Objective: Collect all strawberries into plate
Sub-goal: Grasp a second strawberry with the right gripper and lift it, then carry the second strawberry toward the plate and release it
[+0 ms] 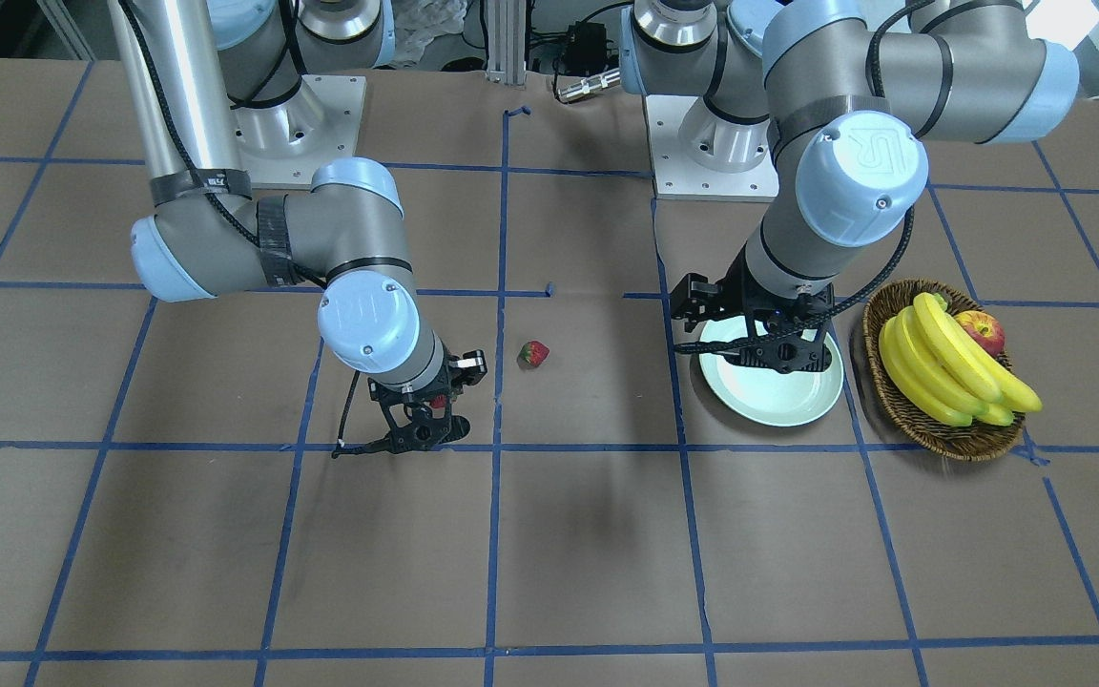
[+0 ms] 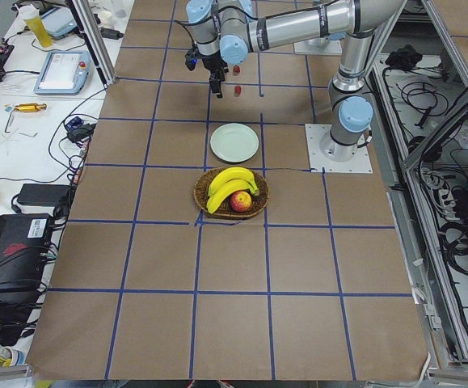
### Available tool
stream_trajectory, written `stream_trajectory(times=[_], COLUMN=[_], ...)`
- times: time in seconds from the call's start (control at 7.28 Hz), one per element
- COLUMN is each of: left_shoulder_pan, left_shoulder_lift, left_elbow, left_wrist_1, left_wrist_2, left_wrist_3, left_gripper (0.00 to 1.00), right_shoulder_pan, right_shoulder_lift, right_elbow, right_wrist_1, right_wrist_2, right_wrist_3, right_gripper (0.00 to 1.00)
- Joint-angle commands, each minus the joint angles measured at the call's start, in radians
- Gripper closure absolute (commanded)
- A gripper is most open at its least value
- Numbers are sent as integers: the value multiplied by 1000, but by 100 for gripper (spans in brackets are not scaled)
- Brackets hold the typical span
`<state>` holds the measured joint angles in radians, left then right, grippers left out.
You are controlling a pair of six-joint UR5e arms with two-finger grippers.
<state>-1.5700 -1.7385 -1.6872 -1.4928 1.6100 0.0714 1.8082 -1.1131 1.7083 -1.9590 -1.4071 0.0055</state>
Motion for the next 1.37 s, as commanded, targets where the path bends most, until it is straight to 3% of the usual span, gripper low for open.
stream_trajectory(times=[0.0, 0.27, 1.1, 1.24], left_shoulder_pan=[8, 18, 18, 18], left_shoulder_lift=[5, 4, -12, -15], left_elbow=[6, 3, -8, -8], left_wrist_1=[5, 23, 32, 32], left_wrist_2=[2, 5, 5, 4], left_wrist_3=[4, 4, -18, -19], left_gripper=[0, 0, 0, 0], right_shoulder_pan=[8, 92, 200, 200], right_shoulder_lift=[-16, -10, 114, 124], right_elbow=[-84, -98, -105, -105], right_wrist_1=[32, 16, -107, -124], right_wrist_2=[38, 48, 108, 109], right_wrist_3=[4, 13, -19, -18], right_gripper=[100, 100, 100, 72])
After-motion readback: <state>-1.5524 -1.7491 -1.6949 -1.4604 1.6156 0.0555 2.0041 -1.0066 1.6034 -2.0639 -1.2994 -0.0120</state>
